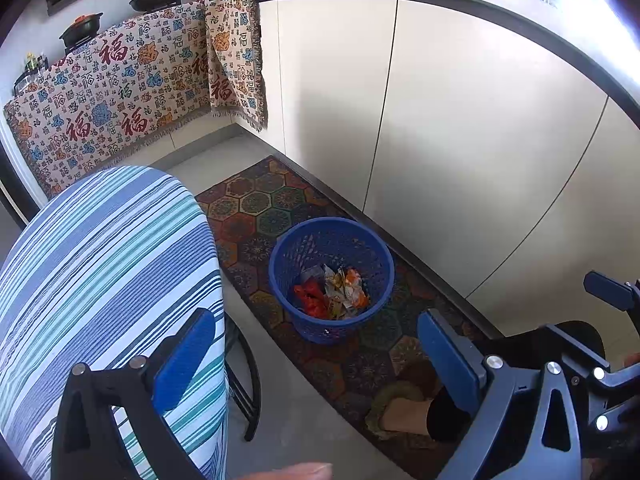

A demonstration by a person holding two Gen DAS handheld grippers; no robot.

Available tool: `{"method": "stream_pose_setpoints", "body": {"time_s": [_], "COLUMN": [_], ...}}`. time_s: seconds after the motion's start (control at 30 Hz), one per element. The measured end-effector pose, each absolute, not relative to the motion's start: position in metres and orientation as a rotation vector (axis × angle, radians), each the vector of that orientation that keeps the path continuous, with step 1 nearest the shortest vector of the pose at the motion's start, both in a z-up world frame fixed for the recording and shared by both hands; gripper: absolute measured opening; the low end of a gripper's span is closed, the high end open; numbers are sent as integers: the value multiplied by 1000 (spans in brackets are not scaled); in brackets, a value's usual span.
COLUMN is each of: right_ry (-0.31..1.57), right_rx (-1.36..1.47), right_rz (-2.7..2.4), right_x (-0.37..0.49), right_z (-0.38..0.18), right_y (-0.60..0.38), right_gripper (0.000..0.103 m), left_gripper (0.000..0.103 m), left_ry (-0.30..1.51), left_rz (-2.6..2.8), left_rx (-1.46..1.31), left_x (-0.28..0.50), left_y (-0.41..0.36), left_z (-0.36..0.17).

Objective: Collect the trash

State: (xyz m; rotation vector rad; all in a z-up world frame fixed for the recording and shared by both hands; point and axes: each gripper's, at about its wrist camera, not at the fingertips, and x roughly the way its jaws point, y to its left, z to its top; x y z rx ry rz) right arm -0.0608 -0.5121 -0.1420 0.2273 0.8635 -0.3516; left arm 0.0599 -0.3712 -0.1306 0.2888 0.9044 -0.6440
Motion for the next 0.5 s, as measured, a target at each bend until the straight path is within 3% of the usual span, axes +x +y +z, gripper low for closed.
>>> {"method": "stream_pose_setpoints", "body": {"time_s": [0.5], "right_ry": [873], "right_rx": [232], "right_rz": [-356], "right_x": [-60], "right_z": [-144], "right_y": [-510], "right_gripper": [103], "left_gripper": [103], "left_ry": [911], "left_rz": [-647], "left_rx": [291], "left_x": [59], "left_y": [-371], "left_z": [-132]}}
